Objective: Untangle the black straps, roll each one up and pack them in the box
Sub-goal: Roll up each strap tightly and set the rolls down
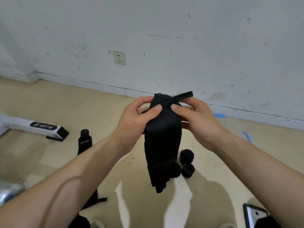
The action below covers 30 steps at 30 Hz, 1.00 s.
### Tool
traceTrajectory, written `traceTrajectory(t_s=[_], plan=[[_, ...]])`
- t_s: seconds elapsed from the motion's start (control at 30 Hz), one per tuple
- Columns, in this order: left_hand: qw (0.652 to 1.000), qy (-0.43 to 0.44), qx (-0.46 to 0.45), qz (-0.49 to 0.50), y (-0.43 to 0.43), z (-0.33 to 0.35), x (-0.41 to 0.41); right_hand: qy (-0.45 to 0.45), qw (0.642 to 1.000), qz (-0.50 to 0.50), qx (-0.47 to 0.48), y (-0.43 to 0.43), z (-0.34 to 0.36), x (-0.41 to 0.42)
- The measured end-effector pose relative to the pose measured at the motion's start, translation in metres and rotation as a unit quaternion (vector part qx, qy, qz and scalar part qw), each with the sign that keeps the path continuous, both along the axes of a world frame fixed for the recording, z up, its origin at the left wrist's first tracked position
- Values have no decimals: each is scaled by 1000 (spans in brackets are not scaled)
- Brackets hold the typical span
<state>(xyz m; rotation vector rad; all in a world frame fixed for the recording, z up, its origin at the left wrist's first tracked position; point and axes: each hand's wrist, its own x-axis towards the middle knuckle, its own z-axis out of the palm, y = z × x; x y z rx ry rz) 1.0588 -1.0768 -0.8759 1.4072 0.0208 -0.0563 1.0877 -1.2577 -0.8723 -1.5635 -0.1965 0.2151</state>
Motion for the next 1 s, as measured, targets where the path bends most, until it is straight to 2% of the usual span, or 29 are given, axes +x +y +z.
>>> traceTrajectory(t_s=[0.27,0.6,0.8,1.0], plan=[[998,-4,32,48,3,-2,-4,-5,1000,4,-25,4,-4,-3],[996,30,6,88,6,1,-13,-16,1000,22,-5,10,-9,-9],[1000,18,-5,7,12,1,-13,-9,1000,-8,-4,13,-8,-10],[1000,2,-17,18,13,2,-13,25,997,29,71,17,1,-13]])
